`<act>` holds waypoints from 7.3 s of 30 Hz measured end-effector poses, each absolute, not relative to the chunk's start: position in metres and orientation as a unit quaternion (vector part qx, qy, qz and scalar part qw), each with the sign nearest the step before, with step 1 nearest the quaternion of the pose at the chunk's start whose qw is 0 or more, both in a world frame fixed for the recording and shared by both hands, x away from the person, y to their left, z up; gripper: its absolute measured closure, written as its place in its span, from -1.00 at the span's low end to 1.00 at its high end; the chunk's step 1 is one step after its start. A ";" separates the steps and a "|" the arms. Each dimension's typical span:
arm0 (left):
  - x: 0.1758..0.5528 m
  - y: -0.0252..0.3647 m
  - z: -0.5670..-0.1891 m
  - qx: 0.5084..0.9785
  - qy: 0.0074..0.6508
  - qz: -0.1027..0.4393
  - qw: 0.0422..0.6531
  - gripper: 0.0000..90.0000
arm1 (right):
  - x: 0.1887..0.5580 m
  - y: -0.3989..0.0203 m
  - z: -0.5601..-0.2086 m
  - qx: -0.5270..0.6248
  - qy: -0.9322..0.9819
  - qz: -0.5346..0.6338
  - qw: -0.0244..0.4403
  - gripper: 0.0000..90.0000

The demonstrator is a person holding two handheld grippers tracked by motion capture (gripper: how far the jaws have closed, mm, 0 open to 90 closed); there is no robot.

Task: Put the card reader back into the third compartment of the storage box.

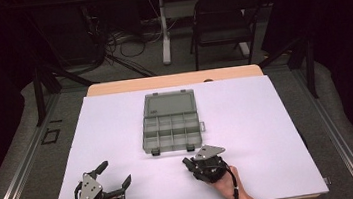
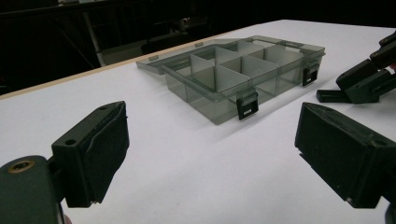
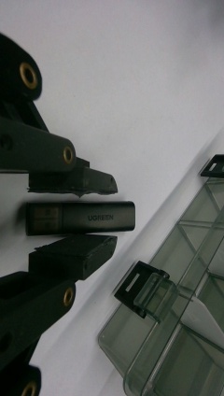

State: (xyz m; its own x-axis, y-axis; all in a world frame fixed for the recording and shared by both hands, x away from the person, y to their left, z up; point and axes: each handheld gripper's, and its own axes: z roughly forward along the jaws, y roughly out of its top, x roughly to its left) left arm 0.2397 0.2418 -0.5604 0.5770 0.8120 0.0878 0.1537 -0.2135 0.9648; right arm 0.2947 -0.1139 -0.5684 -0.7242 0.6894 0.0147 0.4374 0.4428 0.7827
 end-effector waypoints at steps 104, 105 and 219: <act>0.239 0.244 -0.559 0.715 0.339 0.317 0.522 -0.78 | 0.304 -0.152 -0.510 0.353 0.789 0.447 0.230 0.63; 0.239 0.243 -0.559 0.715 0.340 0.317 0.522 -0.78 | 0.304 -0.152 -0.510 0.353 0.789 0.447 0.230 0.63; 0.239 0.244 -0.558 0.710 0.340 0.317 0.529 -0.78 | 0.410 -0.087 -0.493 0.367 0.804 0.423 0.201 0.63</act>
State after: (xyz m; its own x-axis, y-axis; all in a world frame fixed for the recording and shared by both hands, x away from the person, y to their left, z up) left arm 0.2395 0.2441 -0.5584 0.5679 0.8180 0.0910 0.1475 -0.2099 0.9665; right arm 0.4098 -0.0873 -0.4930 -0.6499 0.7599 -0.0138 0.4193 0.3736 0.8274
